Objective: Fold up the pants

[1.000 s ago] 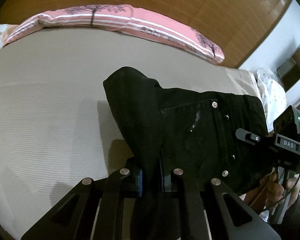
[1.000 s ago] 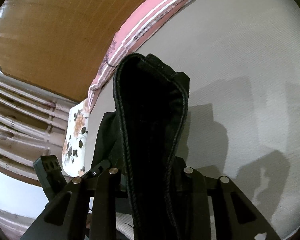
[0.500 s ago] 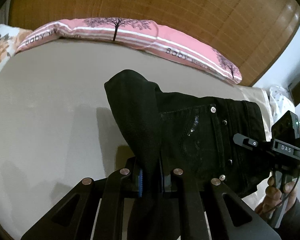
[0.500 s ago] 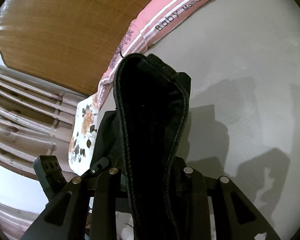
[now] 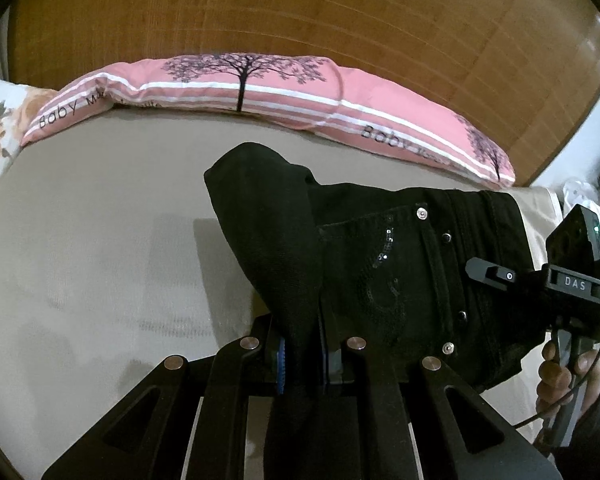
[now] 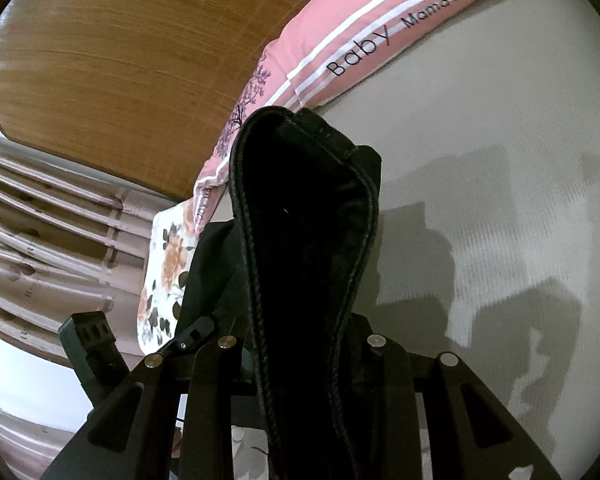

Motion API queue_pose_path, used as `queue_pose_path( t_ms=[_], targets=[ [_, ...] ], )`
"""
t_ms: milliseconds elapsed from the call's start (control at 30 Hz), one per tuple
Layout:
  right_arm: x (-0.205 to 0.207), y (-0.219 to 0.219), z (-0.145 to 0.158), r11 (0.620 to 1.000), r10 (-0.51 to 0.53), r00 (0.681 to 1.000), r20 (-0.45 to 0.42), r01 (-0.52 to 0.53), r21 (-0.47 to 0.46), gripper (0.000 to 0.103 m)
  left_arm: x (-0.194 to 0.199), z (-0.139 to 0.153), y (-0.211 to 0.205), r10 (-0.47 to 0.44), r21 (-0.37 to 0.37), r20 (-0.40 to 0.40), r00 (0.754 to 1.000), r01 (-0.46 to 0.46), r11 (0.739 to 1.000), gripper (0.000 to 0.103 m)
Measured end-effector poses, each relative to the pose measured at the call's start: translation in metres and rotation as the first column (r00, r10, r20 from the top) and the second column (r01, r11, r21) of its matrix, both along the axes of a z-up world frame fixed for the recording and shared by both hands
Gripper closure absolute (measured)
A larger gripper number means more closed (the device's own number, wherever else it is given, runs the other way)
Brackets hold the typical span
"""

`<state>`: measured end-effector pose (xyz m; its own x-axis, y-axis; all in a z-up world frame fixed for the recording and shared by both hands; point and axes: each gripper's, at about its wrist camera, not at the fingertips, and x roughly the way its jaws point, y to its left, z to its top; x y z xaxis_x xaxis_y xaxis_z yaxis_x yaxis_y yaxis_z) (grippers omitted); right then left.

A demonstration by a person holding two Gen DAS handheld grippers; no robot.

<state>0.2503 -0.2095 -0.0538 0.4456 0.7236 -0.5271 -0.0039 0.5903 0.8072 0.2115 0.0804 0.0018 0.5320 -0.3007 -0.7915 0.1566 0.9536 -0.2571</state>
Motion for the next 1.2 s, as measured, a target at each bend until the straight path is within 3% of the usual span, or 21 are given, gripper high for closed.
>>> queue_pose_path(
  t_ms=[267,367,500,567,633,733,800,1033,1200],
  targets=[
    [0.029,0.013,-0.002,1.0,0.013,1.0,-0.002,-0.013,0.008,0.077,0.037,0.0,0.01,0.007,0.051,0.018,1.0,-0.008,0.999,0.091],
    [0.036,0.018,-0.005,1.0,0.015,1.0,0.005,-0.015,-0.008,0.077,0.045,-0.011,0.017,0.01,0.053,0.011,1.0,-0.01,0.999,0.091],
    [0.041,0.026,-0.019,0.995,0.005,1.0,0.013,-0.004,-0.104,0.076,0.053,-0.042,0.026,0.008,0.093,-0.021,1.0,-0.006,0.996,0.088],
    [0.04,0.028,-0.025,0.983,0.003,1.0,0.019,0.001,-0.182,0.072,0.052,-0.051,0.031,0.016,0.073,-0.025,1.0,-0.014,0.997,0.08],
    [0.04,0.031,-0.031,0.964,-0.003,1.0,0.024,0.01,-0.267,0.058,0.053,-0.059,0.036,0.029,0.068,-0.034,0.999,-0.027,0.997,0.067],
    [0.036,0.036,-0.035,0.922,0.005,0.999,0.032,0.008,-0.388,0.044,0.051,-0.066,0.04,0.039,0.051,-0.036,0.999,-0.037,0.998,0.059],
    [0.034,0.036,-0.036,0.918,0.0,0.999,0.038,0.015,-0.397,0.044,0.047,-0.067,0.041,0.056,0.084,-0.023,0.998,-0.054,0.995,0.05],
    [-0.003,0.029,-0.026,0.871,-0.014,0.998,0.069,0.046,-0.489,0.033,0.014,-0.066,0.045,0.096,0.116,-0.004,0.995,-0.095,0.989,0.044],
    [-0.031,0.024,-0.022,0.851,-0.043,0.995,0.095,0.086,-0.518,0.03,-0.025,-0.055,0.047,0.176,0.157,0.032,0.984,-0.179,0.971,0.044]
  ],
)
